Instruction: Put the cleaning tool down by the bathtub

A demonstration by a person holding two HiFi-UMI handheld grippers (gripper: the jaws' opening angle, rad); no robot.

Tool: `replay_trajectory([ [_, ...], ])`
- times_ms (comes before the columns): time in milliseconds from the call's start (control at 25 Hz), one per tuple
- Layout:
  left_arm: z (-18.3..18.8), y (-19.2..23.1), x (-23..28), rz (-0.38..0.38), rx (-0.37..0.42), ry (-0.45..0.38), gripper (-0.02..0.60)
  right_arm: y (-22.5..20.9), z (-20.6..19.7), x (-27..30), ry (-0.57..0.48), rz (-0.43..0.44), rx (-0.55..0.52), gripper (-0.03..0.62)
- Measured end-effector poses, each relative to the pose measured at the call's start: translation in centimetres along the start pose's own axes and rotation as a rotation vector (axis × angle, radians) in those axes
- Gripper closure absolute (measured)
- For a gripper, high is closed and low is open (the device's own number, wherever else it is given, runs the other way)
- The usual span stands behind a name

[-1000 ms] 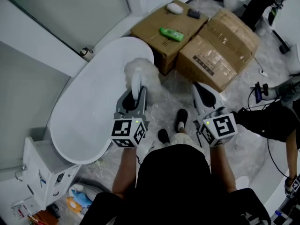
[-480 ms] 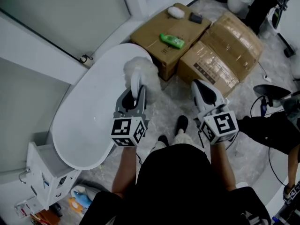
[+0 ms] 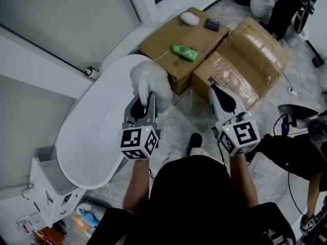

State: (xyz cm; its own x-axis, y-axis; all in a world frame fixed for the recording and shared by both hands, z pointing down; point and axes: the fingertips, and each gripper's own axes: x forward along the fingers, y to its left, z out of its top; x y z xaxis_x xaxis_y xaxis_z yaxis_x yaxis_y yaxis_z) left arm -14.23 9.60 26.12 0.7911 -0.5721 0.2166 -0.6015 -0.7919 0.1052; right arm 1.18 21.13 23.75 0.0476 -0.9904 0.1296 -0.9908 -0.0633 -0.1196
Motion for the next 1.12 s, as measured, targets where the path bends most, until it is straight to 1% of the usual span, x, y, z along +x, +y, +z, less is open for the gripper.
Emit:
replay_trajectory([
  [200,-0.4,-1.4,2.3,0.033,-0.013,0.007,0.496,-2.8,-0.2,0.4,0.003,0.022,0.005,0.586],
  [360,-0.4,-2.8,3.6,0.037,-0.010,0.012,0.496,-4.9,-0.3,0.7,-0.003,0.033,0.010,0.586],
  [560,0.0,-3.4,4.5,0.046,0.007,0.016,0.497,-6.2,-0.1,1.2,-0.012,0.031,0.036,0.586],
  [760,0.2,-2.8,5.8,0.045,0.006,0.025,0.497,-6.8,-0.3,2.4,0.004,0.028,0.041,0.586],
  [1120,0.3,-0.7,9.7,0.015,-0.008,0.047,0.496,-7.8,0.0,6.2,0.027,-0.001,0.043,0.586],
])
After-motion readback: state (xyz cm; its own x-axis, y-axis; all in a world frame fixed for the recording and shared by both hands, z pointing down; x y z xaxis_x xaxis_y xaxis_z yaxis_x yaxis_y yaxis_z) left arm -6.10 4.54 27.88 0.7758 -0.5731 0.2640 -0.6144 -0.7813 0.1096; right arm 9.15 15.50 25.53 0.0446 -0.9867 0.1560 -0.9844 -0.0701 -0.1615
